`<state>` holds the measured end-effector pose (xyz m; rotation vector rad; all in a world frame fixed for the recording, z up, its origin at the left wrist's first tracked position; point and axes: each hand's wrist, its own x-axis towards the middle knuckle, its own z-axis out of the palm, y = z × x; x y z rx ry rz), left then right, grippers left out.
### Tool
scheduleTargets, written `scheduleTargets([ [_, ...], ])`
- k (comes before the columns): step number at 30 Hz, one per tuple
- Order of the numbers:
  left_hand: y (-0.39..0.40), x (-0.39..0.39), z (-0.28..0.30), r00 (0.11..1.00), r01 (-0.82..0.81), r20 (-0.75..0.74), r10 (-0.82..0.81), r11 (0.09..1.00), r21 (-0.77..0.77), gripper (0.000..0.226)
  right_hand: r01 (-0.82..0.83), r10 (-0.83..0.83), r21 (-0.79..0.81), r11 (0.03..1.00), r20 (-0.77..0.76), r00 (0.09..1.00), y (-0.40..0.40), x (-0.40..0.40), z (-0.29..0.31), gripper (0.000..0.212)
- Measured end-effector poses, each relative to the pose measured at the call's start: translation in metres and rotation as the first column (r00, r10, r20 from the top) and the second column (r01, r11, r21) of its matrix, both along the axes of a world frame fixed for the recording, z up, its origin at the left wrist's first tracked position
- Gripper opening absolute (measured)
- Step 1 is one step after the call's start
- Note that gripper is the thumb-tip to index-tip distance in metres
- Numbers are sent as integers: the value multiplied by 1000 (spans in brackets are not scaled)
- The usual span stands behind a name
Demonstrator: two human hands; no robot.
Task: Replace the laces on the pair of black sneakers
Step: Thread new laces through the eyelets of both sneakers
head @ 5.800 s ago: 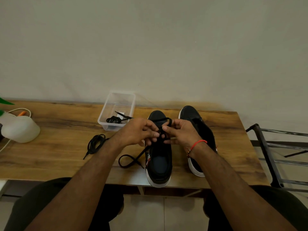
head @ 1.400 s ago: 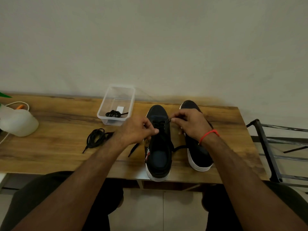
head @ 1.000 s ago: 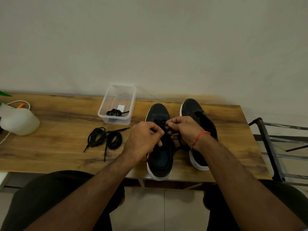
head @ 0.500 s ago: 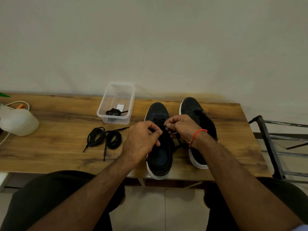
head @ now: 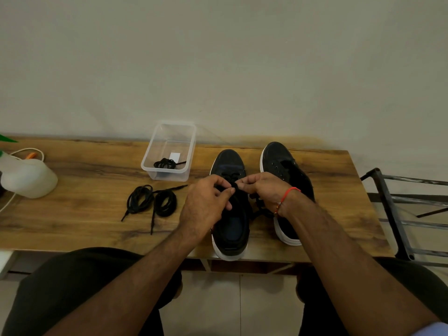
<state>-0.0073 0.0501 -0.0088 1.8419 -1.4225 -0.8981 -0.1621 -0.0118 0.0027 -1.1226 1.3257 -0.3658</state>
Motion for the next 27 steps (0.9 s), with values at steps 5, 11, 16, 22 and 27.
scheduleTargets([
  [5, -4, 8, 5, 984, 92, 149, -100, 994, 60, 7, -34, 35, -83, 996, 14, 999, -6, -4, -1, 10],
  [11, -2, 9, 10, 974, 116, 188, -124, 992, 56, 7, -48, 47, -132, 990, -17, 999, -6, -4, -3, 13],
  [16, -2, 6, 9, 978, 93, 185, -100, 995, 45, 8, -137, 100, -270, 953, -147, 984, -8, -6, -5, 8],
  [22, -2, 8, 9, 983, 78, 167, -80, 997, 22, 13, -176, 160, -225, 958, -88, 983, -8, -4, -9, 12],
  [27, -3, 9, 7, 992, 42, 120, -45, 999, 25, 21, -166, 166, -163, 972, -19, 986, -11, -5, -14, 14],
])
